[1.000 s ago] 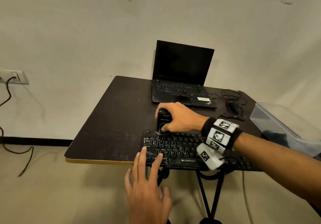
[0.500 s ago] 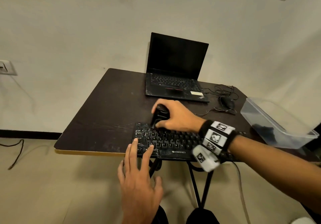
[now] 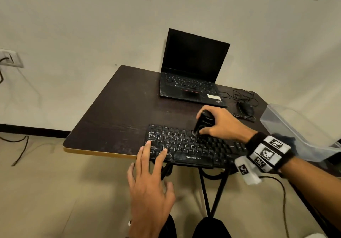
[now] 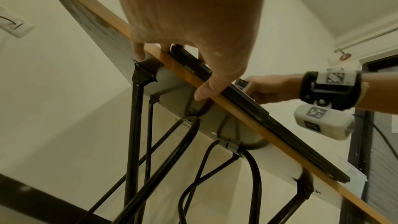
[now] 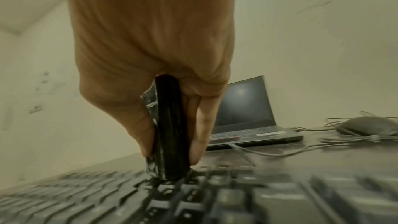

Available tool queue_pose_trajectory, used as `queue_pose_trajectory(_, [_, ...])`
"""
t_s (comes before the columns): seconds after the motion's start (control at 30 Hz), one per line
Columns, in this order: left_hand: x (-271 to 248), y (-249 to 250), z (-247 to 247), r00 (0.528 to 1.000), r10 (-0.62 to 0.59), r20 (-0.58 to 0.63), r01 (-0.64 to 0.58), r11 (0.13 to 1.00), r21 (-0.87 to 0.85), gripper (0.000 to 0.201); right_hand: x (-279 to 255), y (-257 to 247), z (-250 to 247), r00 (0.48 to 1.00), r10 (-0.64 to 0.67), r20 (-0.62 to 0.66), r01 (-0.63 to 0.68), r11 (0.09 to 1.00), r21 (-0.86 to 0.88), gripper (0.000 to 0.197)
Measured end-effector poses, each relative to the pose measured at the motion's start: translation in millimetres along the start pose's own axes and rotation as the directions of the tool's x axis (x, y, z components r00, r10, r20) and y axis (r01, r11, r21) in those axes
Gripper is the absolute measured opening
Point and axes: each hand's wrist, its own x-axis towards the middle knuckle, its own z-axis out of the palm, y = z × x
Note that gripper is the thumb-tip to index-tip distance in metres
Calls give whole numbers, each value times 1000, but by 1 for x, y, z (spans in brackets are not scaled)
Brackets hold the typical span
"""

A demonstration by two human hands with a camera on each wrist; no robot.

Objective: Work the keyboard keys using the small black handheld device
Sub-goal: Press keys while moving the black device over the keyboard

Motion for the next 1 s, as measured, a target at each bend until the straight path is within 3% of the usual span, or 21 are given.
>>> queue_pose_trajectory(0.17, [0, 1, -1, 1000, -15, -11, 15, 1000, -4, 94, -21, 21, -6, 992, 114, -53, -113, 993, 23, 43])
queue_pose_trajectory(0.37, [0, 0, -4, 999, -2, -51, -3, 997, -83, 90, -17, -17, 2, 998, 34, -44, -24, 979, 204, 45])
queue_pose_trajectory(0.57, [0, 3, -2, 963, -110, -246, 45, 966, -253, 78, -2, -51, 30, 997, -51, -55, 64, 964, 258, 40])
queue_pose_trajectory(0.7, [-1, 3, -1, 932, -156, -326, 66, 960, -271, 67, 2, -58, 39, 996, -38, -82, 64, 935, 348, 49])
queue_pose_trajectory(0.8, [0, 5, -1, 930, -136, -342, 47, 965, -258, 58, -9, -59, 39, 989, -29, -145, 93, 887, 452, 54])
queue_pose_trajectory(1.0, [-2, 5, -1, 948, -124, -293, 51, 968, -245, 64, -21, -61, 59, 981, -73, -178, 138, 913, 385, 58])
